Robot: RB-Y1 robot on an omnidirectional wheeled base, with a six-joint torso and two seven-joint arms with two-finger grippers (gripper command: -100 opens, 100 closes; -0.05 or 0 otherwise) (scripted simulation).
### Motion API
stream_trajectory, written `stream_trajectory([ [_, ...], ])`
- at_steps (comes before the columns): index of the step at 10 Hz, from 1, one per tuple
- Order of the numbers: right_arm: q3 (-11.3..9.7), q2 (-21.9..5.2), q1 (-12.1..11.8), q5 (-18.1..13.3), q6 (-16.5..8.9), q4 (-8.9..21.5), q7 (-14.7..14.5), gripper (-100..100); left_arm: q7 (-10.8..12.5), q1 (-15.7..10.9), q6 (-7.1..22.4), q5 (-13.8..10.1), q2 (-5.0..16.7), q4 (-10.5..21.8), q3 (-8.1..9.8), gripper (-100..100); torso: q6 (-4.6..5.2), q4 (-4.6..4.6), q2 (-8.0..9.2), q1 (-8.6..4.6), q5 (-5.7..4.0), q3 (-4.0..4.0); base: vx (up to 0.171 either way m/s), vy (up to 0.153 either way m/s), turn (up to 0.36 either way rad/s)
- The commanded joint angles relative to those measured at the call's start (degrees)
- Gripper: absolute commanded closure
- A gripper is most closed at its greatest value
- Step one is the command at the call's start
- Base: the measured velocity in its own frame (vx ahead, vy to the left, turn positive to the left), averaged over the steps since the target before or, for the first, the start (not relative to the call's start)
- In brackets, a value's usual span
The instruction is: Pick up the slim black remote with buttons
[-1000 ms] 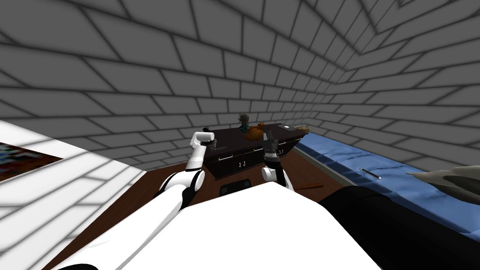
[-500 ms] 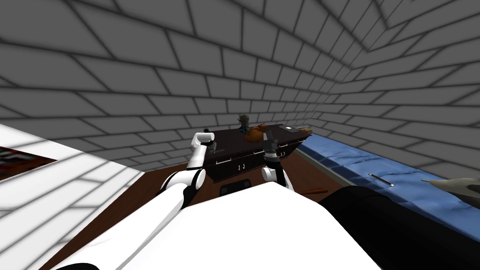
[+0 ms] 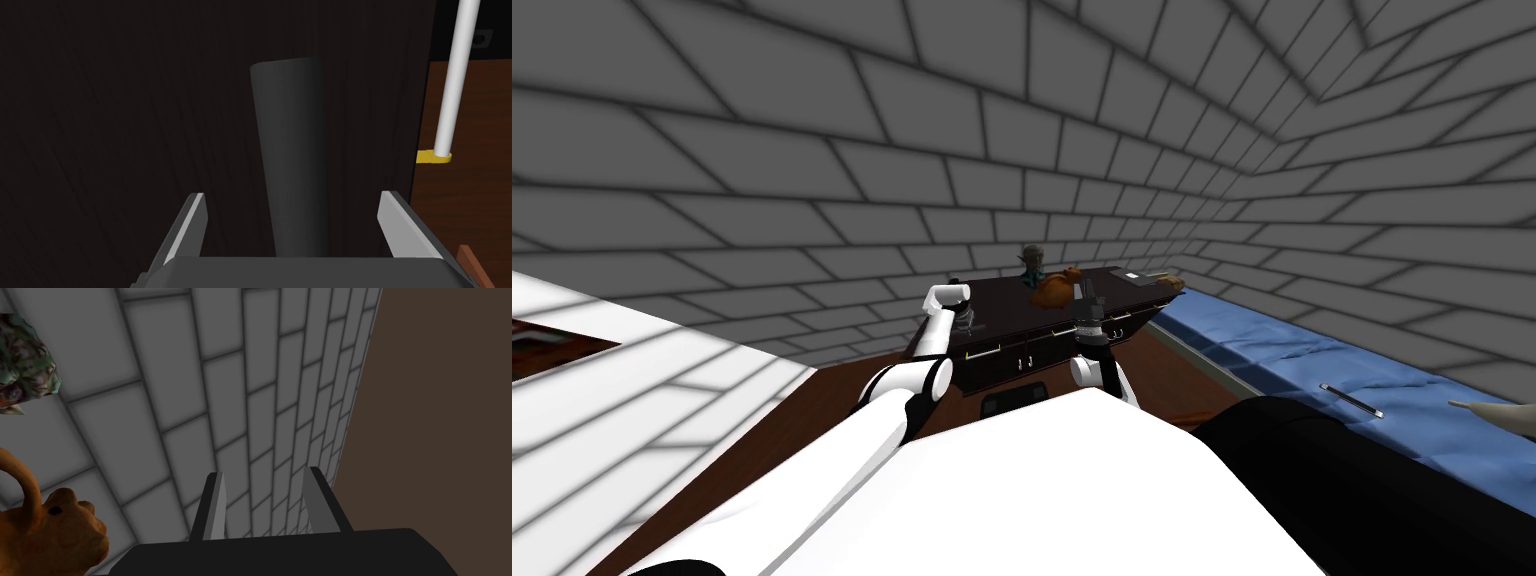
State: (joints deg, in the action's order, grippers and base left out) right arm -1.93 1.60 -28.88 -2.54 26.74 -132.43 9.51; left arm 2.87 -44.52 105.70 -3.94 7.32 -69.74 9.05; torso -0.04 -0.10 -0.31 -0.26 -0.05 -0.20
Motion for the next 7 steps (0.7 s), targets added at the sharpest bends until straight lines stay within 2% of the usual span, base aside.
stream_trajectory([
  [1,0.0,0.0,0.0,0.0,0.0,0.0,0.0,0,0.1,-0.5,2.0,0.1,-0.3,1.6,0.65,-100,0.0,0.0,0.0,0.0,0.0,0.0,0.074,-0.064,0.023],
  [2,0.0,0.0,0.0,0.0,0.0,0.0,0.0,0,0.1,-0.6,2.8,0.2,-0.5,2.0,0.86,-100,0.0,0.01,0.02,0.03,0.0,0.01,0.059,-0.037,0.016],
  [3,0.0,0.0,0.0,0.0,0.0,0.0,0.0,0,0.1,-0.6,1.9,0.1,-0.4,2.0,0.69,-100,0.0,0.02,0.07,0.13,0.02,0.04,0.024,-0.012,0.004],
  [4,0.0,0.0,0.0,0.0,0.0,0.0,0.0,0,0.1,-0.6,2.1,0.1,-0.4,2.1,0.73,0,0.0,0.04,0.18,0.22,0.05,0.1,0.005,-0.003,0.0],
  [5,0.0,0.0,0.0,0.0,0.0,0.0,0.0,0,0.1,0.0,0.4,0.2,-0.5,3.1,0.56,-100,-0.01,0.06,0.27,0.27,0.06,0.15,0.0,0.0,0.0],
  [7,0.0,0.0,0.0,0.0,0.0,0.0,0.0,0,0.0,0.7,-1.3,0.2,-0.6,4.1,0.39,-100,-0.01,0.07,0.31,0.3,0.07,0.18,0.0,0.0,0.0],
])
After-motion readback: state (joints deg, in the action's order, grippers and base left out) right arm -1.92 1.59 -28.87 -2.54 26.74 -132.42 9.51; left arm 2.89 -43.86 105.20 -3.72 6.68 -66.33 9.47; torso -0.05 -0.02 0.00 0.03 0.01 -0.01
